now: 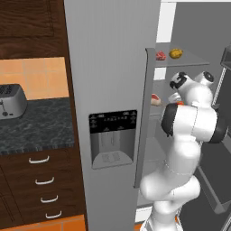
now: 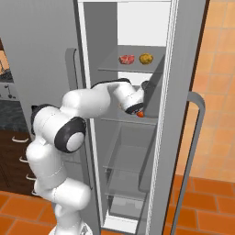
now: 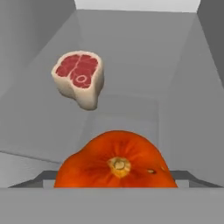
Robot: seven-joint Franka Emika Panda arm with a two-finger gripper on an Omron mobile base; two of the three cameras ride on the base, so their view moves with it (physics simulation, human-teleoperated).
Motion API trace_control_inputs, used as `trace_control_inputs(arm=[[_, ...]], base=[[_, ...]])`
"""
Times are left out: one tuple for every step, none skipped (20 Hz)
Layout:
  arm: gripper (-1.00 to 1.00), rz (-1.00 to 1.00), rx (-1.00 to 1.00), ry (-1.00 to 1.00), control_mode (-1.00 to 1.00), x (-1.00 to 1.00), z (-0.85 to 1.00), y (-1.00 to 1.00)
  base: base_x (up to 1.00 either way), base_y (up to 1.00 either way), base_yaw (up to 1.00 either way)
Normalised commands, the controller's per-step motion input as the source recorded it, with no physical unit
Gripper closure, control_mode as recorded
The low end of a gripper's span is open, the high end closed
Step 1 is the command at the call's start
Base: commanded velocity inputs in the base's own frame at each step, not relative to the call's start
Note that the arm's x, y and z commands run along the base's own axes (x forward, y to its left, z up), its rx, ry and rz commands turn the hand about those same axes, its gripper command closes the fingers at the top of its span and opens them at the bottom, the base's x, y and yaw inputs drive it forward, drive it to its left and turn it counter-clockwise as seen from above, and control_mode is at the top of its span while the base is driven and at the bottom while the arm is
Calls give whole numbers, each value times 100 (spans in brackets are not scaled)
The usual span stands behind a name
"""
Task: Place one squash and one steak in each tupperware on the nearby counter, to pack two identical lunches.
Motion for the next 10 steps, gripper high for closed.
trace_control_inputs(arm=[[100, 23, -31, 15, -100, -100, 42, 100], [100, 23, -28, 6, -100, -100, 4, 81], [100, 16, -21, 9, -100, -100, 0, 46], [100, 14, -11, 0, -100, -100, -7, 0], [100, 15, -6, 0, -100, -100, -32, 0], [100, 19, -1, -2, -100, -100, -28, 0], [100, 19, 0, -9, -100, -100, -30, 0], [100, 21, 0, -17, -100, -100, -25, 0], [100, 23, 0, -13, -100, -100, 0, -1], [100, 25, 0, -12, -100, -100, 0, -5]], base=[[0, 0, 0], [0, 0, 0], [0, 0, 0], [0, 0, 0], [0, 0, 0], [0, 0, 0], [0, 0, 0], [0, 0, 0], [0, 0, 0], [0, 0, 0]])
